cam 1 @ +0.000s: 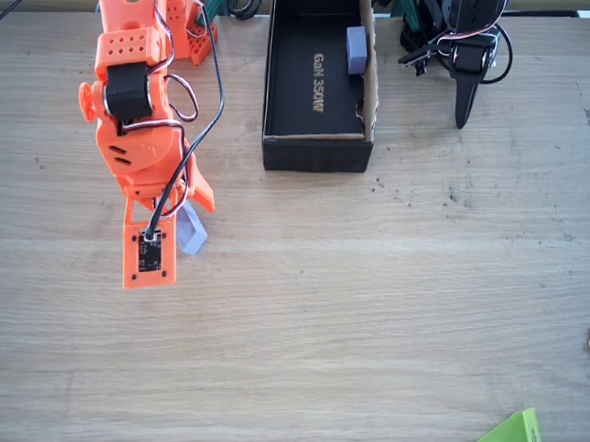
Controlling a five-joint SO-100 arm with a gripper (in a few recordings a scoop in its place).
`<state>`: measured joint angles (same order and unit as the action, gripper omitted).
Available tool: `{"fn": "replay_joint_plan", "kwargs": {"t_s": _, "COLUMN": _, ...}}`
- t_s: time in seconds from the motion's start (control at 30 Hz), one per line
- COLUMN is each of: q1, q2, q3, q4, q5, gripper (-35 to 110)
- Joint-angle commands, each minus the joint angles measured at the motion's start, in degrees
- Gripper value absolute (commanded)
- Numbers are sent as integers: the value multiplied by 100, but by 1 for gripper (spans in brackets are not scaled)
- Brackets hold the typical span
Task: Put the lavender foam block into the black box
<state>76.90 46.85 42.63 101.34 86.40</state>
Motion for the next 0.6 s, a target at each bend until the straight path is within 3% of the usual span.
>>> {"fn": "replay_joint_plan", "kwargs": {"t_s": 0.0, "q1": 44, "q2": 97, "q3": -97, "q4": -9, "q5": 44, "gripper": 31}}
{"fn": "replay_joint_plan", "kwargs": {"t_s": 0.57, "q1": 97, "q2": -132, "q3": -167, "q4": -246, "q5": -26, "gripper": 29}}
